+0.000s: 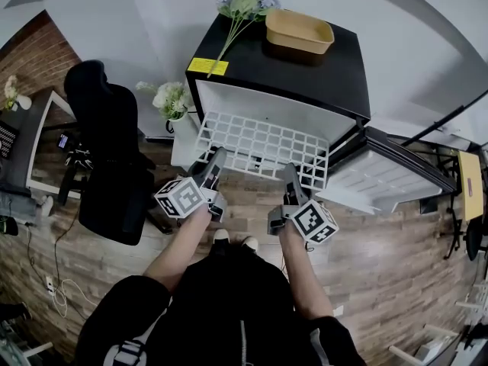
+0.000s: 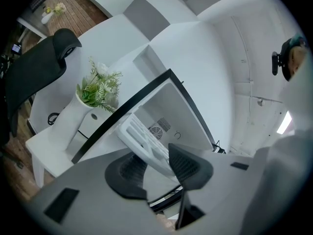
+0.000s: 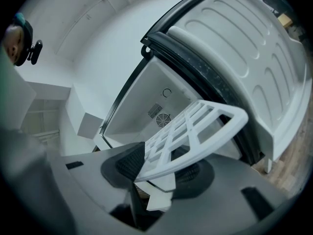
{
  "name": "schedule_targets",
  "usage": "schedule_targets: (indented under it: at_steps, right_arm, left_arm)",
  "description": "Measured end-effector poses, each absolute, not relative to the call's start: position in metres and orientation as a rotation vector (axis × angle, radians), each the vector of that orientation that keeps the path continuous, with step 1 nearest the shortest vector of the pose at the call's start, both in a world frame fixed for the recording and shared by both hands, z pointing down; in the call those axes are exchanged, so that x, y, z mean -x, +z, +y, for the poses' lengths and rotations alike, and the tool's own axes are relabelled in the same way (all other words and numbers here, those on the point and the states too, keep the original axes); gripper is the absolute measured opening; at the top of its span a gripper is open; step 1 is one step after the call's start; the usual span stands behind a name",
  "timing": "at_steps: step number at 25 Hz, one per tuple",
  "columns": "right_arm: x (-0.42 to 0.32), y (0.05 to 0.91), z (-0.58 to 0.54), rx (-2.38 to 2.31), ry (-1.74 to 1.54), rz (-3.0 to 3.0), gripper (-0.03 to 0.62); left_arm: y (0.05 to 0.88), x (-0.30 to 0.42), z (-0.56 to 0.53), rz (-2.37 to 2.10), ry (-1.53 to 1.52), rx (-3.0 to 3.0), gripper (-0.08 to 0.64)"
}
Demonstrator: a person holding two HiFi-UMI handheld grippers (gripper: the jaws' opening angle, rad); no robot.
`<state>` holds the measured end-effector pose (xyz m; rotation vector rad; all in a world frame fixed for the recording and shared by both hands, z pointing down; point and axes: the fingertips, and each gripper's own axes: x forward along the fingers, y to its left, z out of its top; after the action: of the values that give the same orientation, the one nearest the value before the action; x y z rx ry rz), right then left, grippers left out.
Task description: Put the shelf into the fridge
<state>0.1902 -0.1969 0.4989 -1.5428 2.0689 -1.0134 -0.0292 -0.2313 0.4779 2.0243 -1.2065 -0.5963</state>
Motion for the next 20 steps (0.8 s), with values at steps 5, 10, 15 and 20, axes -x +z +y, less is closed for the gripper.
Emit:
schedule_targets:
  at_steps: [5,10,15,20]
  right_arm:
    - [-0.1903,0.4987,-0.1981,1.547,-1.013,2.059,0.175]
    - [-0.1902,0.5011,-0.1989,1.541,-1.026,2.045,0.166]
    - [-0.1895,0.5027,-0.1986,1.542,-1.029,2.046,0.164]
    - [-0.1896,0.5025,-0.1981,1.534,-1.027,2.053,0.163]
  left_arm:
    - [0.4782,0.0287,-0.2326,-1.201,-0.595,-2.024,0.150]
    - [0.4811,0.0291,-0.2344,-1.202,-0.597,-2.017,0.147]
    - [0.4835,0.0296,-0.2353,-1.206,-0.595,-2.013,0.147]
    - [0.4828,0.0294,-0.2339,-1.208,-0.600,-2.012,0.147]
